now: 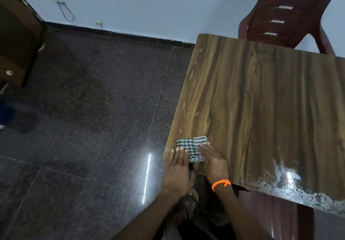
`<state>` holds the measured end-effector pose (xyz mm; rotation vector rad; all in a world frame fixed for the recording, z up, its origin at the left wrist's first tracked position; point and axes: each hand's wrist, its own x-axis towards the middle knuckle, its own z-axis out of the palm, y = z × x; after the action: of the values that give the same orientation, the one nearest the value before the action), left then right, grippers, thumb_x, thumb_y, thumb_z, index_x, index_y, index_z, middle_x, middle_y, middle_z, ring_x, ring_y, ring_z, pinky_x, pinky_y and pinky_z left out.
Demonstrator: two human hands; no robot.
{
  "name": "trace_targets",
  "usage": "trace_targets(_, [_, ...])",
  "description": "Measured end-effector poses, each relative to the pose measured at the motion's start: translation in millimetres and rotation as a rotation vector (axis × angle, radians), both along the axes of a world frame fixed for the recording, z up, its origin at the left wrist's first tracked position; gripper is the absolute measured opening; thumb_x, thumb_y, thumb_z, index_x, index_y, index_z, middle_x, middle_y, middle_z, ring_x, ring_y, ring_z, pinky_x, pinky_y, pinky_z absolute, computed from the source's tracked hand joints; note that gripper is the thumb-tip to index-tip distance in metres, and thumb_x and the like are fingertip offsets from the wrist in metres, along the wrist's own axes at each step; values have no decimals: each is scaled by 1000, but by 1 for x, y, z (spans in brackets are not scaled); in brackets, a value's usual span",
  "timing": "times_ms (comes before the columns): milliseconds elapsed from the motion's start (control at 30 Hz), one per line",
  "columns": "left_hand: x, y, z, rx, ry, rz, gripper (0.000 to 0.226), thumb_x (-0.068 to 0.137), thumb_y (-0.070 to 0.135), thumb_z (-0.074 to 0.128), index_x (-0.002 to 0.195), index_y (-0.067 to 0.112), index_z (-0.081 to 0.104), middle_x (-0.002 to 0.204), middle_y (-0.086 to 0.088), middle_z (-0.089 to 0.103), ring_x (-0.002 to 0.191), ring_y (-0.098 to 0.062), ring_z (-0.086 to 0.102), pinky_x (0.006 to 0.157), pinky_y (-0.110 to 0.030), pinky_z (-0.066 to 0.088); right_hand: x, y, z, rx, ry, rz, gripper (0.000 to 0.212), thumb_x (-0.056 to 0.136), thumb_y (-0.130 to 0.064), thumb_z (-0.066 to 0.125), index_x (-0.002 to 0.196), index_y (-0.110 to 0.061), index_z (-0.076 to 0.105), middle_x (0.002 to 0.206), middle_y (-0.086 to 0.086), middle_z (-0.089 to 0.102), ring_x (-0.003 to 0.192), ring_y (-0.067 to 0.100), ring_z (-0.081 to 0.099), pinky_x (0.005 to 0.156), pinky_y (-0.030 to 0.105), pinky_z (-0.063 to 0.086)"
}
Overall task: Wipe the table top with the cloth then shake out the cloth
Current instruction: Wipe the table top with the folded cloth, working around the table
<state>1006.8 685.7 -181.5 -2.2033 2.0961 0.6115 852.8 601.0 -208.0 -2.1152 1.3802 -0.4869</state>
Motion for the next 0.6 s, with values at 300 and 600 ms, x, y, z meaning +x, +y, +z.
trace_targets(300, [58, -27, 20, 69, -145, 13, 83, 90, 49, 26, 144, -11, 43, 149, -29, 46, 146, -38, 36, 123, -44, -10, 73, -14, 10, 18, 94, 69, 42, 80, -7, 45, 114, -14, 69, 125, 1, 63, 127, 24, 50, 92, 35, 52])
trace_targets(600, [53, 5, 24, 130, -89, -229, 71, 90, 44, 45, 134, -10, 57, 140, -28, 56, 136, -41, 50, 118, -51, 16, 45, 39, 18, 69, 84, -99, 62, 65, 13, 66, 118, -20, 65, 128, -4, 61, 129, 13, 47, 98, 29, 46])
